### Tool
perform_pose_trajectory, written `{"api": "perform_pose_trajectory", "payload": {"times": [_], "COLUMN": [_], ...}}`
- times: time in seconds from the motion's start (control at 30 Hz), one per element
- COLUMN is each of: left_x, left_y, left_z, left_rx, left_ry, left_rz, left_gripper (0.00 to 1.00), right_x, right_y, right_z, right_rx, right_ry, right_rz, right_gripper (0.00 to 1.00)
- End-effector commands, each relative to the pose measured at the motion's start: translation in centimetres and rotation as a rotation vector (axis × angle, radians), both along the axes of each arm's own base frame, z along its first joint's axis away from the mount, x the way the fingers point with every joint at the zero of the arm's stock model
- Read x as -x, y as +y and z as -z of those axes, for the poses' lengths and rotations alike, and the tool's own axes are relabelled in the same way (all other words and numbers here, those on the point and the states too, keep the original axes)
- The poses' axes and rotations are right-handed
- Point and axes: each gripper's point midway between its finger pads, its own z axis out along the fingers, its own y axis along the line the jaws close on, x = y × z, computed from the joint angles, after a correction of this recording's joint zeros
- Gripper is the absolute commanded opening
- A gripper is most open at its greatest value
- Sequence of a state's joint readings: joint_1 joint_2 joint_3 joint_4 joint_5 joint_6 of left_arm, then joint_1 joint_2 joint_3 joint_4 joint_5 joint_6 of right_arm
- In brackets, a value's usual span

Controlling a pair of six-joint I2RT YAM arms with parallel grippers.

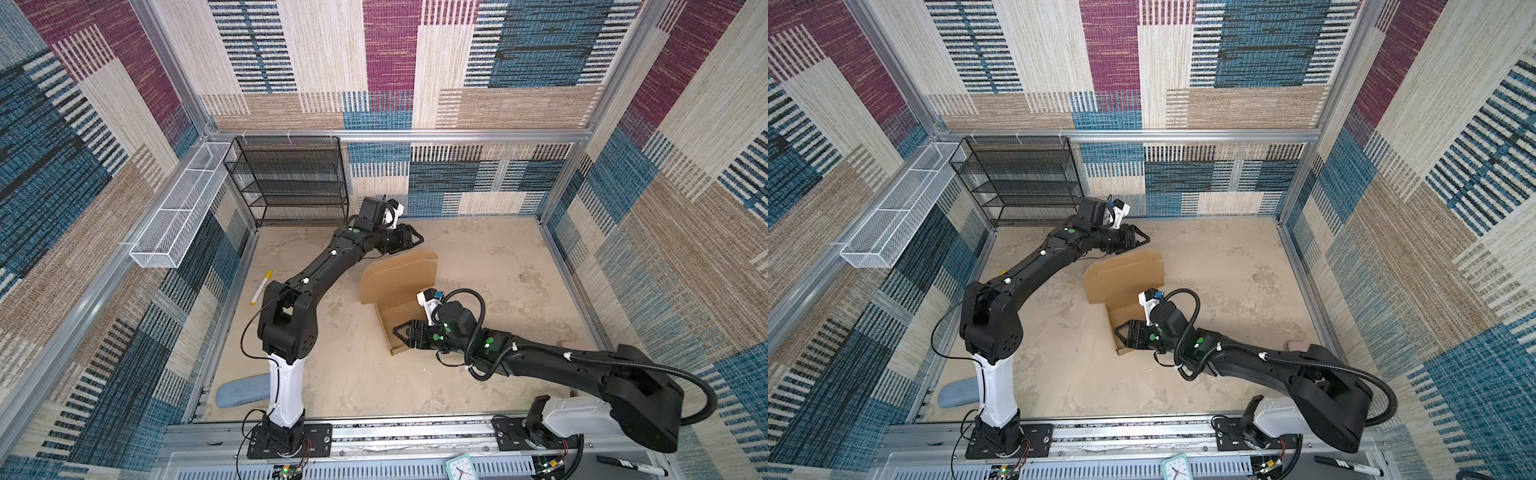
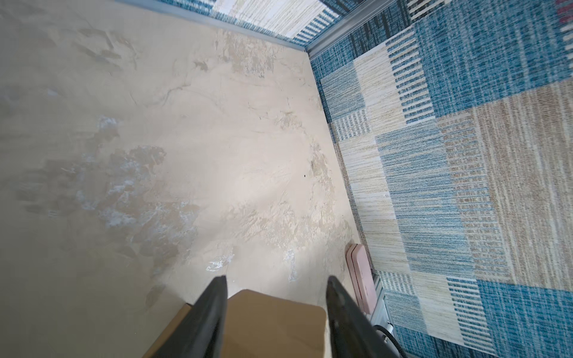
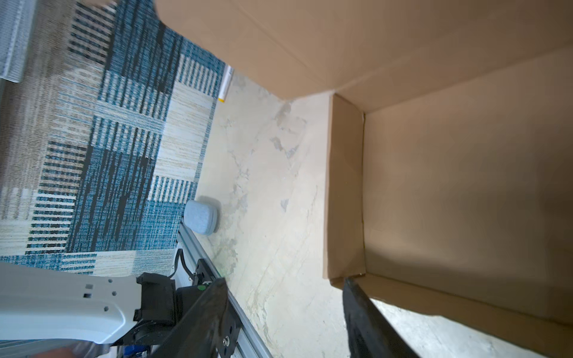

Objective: Assemble paper box
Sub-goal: Rotate the paper box at the center of the table.

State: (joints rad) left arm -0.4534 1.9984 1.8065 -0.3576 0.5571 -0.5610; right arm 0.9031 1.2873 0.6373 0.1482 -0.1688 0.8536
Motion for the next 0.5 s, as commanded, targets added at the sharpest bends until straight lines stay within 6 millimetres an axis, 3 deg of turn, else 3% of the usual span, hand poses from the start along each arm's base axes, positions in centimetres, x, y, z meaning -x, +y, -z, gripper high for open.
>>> {"api": "perform_pose_trajectory", "payload": {"times": [0.0, 0.2, 0.3, 0.47], "left_x": [0.0, 0.8, 2.7, 6.7], "left_y": [2.6, 9.3, 12.7, 15.3], "left_z": [-2.4, -5.4, -5.9, -6.3], "left_rx": [-0.04, -0.047, -0.077, -0.096], "left_ry": [-0.109, -0.197, -0.249, -0.371], "left_rz": [-0.015, -0.151, -0.219, -0.28], "left_gripper": [0.55, 0.55, 0.56, 0.58], "right_x": [-1.3, -4.5, -6.1, -8.3], "right_y": [-2.6, -7.8, -10.3, -11.7], "right_z": [-0.8, -2.1, -4.0, -5.9], "right_rx": [0.137, 0.177, 0.185, 0.249], "right_ry": [-0.113, -0.157, -0.241, -0.365], "right_rz": [0.064, 0.136, 0.182, 0.172], "right_gripper": [0.63, 0.64, 0.65, 0.67]}}
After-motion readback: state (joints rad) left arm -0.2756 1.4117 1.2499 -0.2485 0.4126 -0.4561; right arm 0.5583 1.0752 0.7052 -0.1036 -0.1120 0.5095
